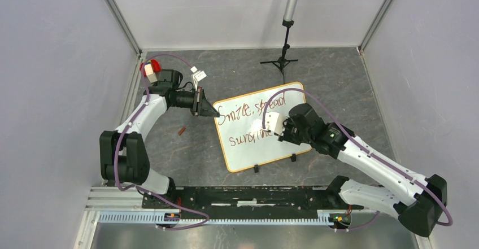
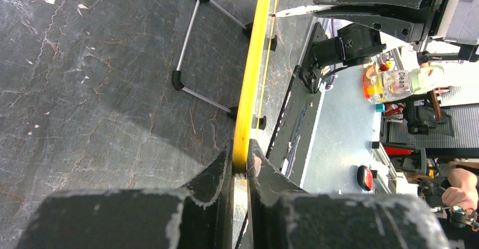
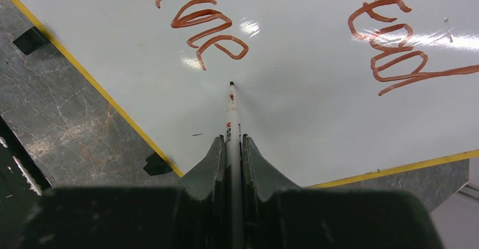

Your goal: Write a sentence on the whiteboard

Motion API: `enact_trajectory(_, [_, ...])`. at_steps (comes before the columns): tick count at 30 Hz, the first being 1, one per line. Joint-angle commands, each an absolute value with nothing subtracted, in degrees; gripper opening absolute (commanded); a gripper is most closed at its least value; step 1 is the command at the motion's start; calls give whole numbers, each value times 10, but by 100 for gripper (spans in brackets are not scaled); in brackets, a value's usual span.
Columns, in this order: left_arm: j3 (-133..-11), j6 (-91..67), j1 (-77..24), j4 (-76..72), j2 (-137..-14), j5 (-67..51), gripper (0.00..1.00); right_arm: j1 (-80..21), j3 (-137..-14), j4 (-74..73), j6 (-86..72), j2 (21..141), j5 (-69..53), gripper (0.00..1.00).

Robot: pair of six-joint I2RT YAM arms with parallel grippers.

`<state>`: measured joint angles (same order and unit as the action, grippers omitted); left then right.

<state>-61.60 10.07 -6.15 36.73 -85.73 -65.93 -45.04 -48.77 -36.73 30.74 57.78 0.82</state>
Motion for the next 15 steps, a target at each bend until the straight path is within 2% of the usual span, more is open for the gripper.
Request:
enact_trajectory(1, [-630, 101, -72, 345, -865, -628, 2, -449, -492, -346, 306, 590, 25, 0])
enact_trajectory(8, [-631, 102, -71, 345, -861, -624, 3, -448, -517, -356, 312, 579, 2, 0])
enact_trajectory(9, [-631, 101, -72, 345, -859, -623, 6, -448, -524, -358, 313, 575, -7, 0])
enact_trajectory(12, [-633, 98, -71, 345, -853, -619, 23, -448, -545, -366, 318, 566, -47, 0])
enact_trajectory(15, [-637, 93, -72, 345, -846, -615, 35, -448, -566, -372, 318, 561, -78, 0])
